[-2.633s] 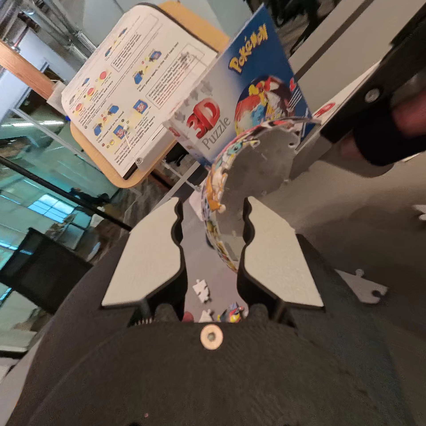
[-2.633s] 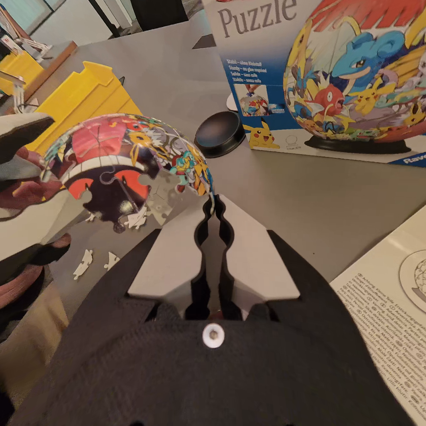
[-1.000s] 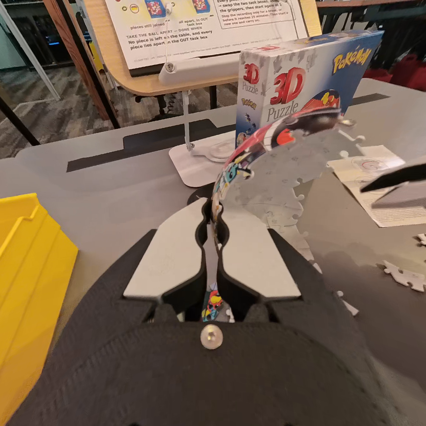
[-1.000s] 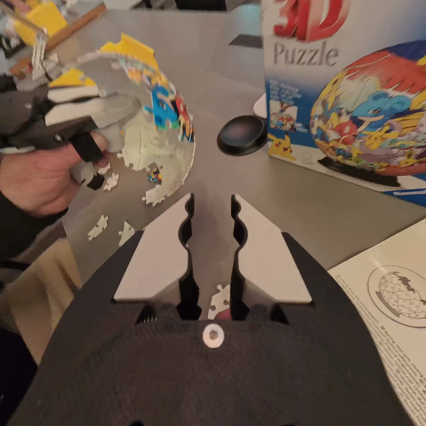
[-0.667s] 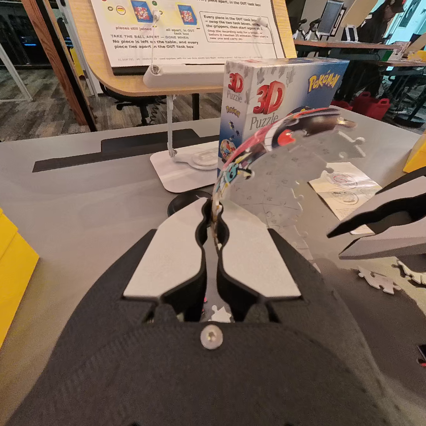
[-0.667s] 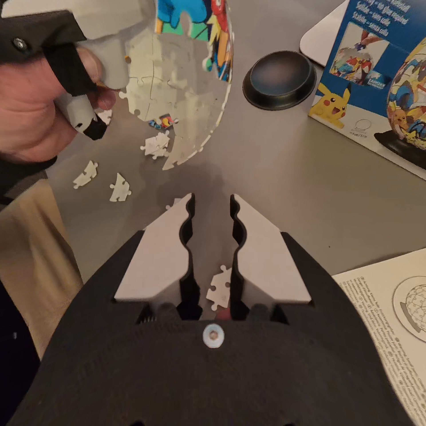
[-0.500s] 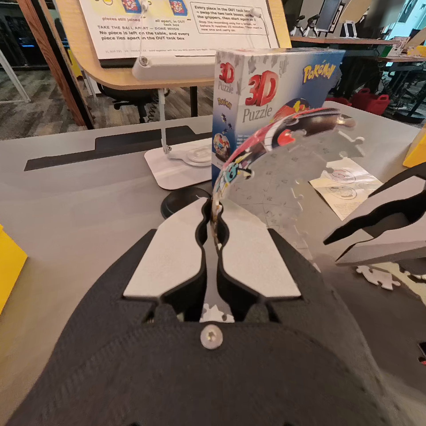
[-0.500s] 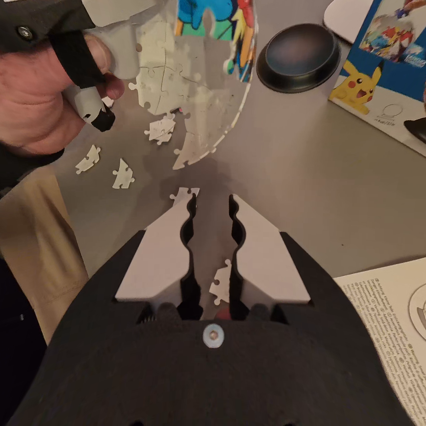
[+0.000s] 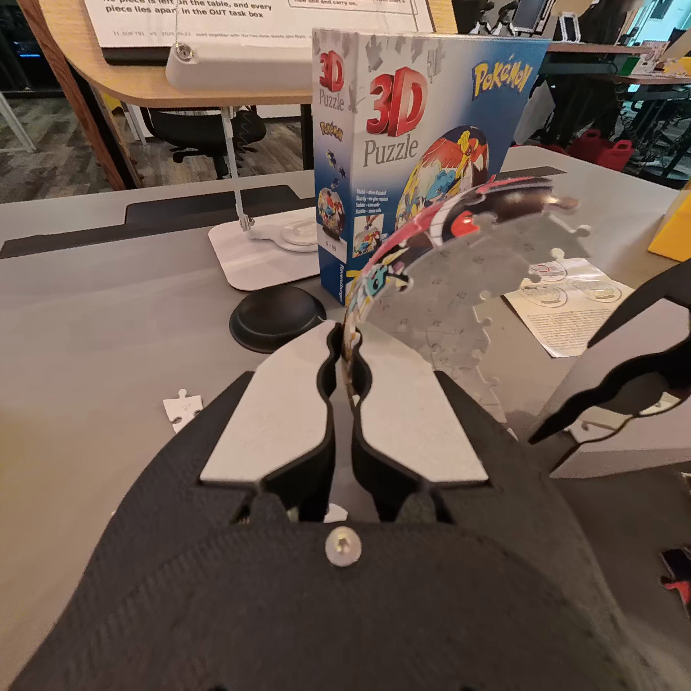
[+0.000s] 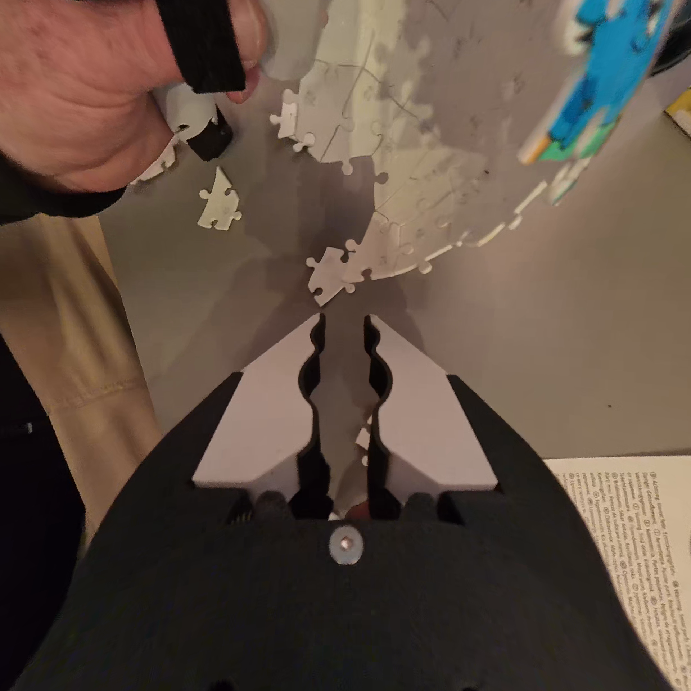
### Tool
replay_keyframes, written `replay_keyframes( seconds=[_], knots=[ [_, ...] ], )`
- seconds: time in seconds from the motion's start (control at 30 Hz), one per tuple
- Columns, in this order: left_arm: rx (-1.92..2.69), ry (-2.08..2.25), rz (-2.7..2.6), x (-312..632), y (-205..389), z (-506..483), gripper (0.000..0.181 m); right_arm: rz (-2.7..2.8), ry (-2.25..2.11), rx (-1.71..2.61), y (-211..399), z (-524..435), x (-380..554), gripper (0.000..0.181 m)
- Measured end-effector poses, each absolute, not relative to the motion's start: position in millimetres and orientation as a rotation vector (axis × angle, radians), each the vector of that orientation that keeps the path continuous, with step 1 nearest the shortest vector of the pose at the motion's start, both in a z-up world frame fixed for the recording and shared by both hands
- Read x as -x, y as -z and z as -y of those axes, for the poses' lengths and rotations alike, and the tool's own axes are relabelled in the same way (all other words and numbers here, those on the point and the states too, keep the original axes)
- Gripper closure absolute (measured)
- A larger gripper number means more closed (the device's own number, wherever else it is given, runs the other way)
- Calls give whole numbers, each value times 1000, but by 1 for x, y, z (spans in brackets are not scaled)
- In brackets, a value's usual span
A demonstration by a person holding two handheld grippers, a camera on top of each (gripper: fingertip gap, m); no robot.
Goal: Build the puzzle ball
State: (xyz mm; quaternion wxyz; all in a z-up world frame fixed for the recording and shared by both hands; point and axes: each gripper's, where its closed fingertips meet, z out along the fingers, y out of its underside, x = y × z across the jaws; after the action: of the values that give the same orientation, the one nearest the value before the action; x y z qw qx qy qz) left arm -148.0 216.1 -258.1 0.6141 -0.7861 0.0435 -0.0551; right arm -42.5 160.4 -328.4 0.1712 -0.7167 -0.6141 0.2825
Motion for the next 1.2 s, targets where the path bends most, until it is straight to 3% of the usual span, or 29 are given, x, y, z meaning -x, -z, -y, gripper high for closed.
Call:
replay_keyframes(
  seconds=[1.2],
  knots=[
    [1866,200,-115,130,275,-219,179,1870,-842,1814,308,-139,53,169]
  ],
)
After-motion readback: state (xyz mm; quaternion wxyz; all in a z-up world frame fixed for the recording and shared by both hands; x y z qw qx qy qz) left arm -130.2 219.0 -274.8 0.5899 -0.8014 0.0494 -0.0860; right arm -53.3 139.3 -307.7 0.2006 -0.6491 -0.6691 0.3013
